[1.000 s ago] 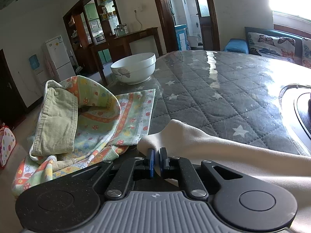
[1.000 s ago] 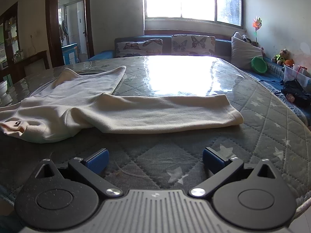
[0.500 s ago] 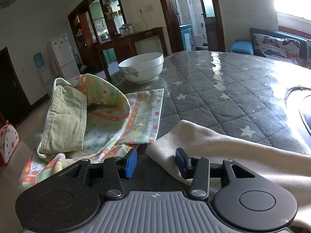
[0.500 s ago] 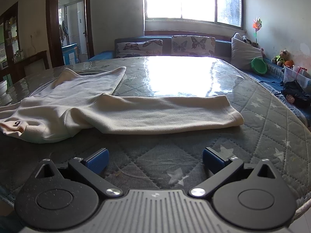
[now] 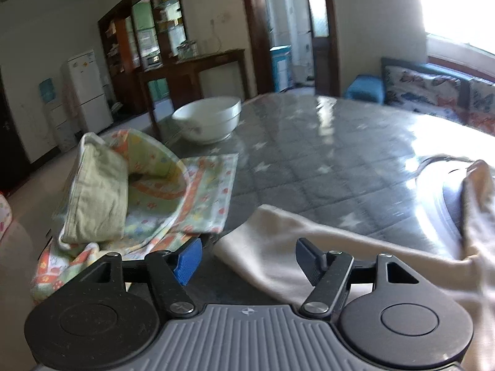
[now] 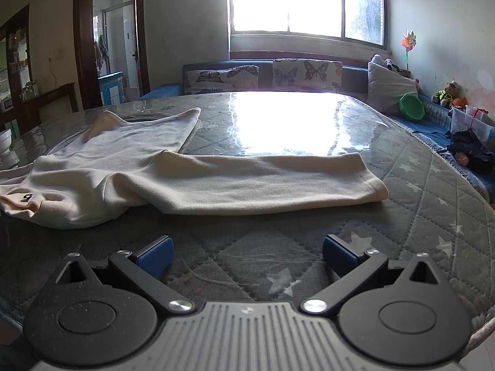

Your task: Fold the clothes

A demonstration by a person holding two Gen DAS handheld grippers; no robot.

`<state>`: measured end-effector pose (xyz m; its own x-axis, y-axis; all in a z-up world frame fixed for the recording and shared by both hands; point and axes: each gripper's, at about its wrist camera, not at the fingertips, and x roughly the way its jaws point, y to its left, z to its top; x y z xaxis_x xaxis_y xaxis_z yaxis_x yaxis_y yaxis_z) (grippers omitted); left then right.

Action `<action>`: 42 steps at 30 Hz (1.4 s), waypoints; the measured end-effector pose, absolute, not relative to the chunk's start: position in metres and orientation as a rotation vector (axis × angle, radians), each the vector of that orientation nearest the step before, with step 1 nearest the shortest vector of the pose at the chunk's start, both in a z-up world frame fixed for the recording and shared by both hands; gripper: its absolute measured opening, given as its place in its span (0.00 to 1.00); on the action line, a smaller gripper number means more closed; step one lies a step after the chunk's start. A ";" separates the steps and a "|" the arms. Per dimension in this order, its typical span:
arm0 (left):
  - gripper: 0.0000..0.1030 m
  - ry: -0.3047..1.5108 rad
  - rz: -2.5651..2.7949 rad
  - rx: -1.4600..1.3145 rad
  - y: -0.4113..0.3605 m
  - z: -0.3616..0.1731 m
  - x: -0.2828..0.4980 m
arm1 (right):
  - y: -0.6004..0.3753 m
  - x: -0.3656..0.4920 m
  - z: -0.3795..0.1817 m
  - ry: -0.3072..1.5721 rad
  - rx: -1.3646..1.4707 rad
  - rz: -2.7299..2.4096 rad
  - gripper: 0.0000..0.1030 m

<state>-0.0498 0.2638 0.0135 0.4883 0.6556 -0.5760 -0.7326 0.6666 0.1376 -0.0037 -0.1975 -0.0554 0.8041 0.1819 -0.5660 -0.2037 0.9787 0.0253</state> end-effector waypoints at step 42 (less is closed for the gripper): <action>0.79 0.657 -0.014 0.074 0.094 -0.028 -0.044 | -0.195 -0.001 -0.053 0.630 -0.058 0.204 1.00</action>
